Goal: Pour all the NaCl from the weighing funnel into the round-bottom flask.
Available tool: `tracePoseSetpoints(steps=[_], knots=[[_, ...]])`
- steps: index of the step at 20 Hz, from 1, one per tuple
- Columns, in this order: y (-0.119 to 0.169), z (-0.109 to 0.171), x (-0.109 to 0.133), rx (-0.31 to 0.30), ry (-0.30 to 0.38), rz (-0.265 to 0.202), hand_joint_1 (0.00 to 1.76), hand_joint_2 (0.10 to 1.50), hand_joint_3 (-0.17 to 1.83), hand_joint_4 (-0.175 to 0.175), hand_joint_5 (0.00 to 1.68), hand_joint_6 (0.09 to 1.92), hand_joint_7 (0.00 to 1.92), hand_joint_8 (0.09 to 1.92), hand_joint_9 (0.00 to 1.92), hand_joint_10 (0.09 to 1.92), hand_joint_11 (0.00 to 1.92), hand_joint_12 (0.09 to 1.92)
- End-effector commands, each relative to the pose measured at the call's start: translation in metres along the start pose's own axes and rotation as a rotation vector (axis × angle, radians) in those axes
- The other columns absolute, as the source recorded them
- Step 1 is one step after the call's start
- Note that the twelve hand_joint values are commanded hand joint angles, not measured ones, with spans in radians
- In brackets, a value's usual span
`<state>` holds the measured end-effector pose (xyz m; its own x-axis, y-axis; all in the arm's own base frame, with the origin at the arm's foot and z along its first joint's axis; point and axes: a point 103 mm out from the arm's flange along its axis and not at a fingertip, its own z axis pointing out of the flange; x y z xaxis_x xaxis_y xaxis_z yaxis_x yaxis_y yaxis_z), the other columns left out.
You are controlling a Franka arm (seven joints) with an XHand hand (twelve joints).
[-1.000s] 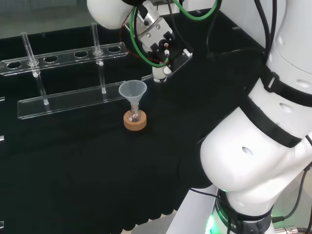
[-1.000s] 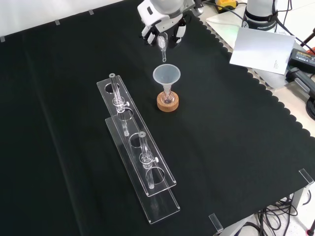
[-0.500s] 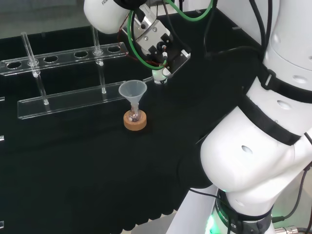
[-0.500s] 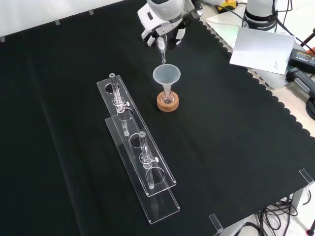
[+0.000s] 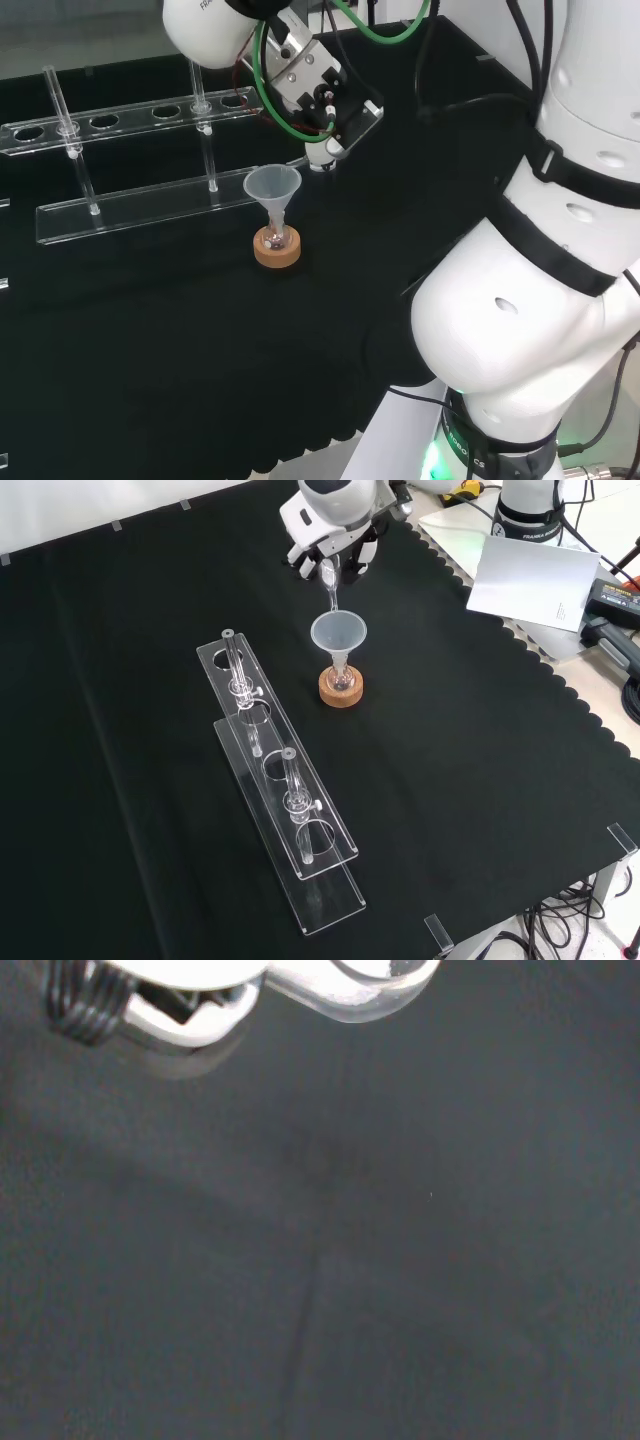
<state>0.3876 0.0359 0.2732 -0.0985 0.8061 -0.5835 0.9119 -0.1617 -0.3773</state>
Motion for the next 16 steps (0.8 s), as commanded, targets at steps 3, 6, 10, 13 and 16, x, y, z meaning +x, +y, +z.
tracePoseSetpoints(steps=[3,6,10,13,16], knots=[[0.0084,0.0032,0.002,0.024,-0.057,0.014,1.11,0.7,0.6,0.175,1.24,0.7,0.84,0.63,1.33,0.11,1.17,0.82],[0.009,0.002,0.0033,0.026,-0.06,0.013,1.11,0.7,0.6,0.175,1.24,0.7,0.84,0.63,1.32,0.1,1.17,0.82],[0.0082,-0.0011,0.0037,0.013,-0.061,0.016,1.11,0.7,0.6,0.175,1.24,0.7,0.84,0.63,1.32,0.1,1.17,0.82],[0.0069,-0.0034,0.0036,0.008,-0.067,0.017,1.11,0.7,0.6,0.175,1.24,0.7,0.84,0.63,1.32,0.1,1.17,0.82],[0.0061,-0.0052,0.0041,0.013,-0.07,0.016,1.11,0.7,0.6,0.175,1.24,0.7,0.84,0.63,1.32,0.1,1.17,0.82]])
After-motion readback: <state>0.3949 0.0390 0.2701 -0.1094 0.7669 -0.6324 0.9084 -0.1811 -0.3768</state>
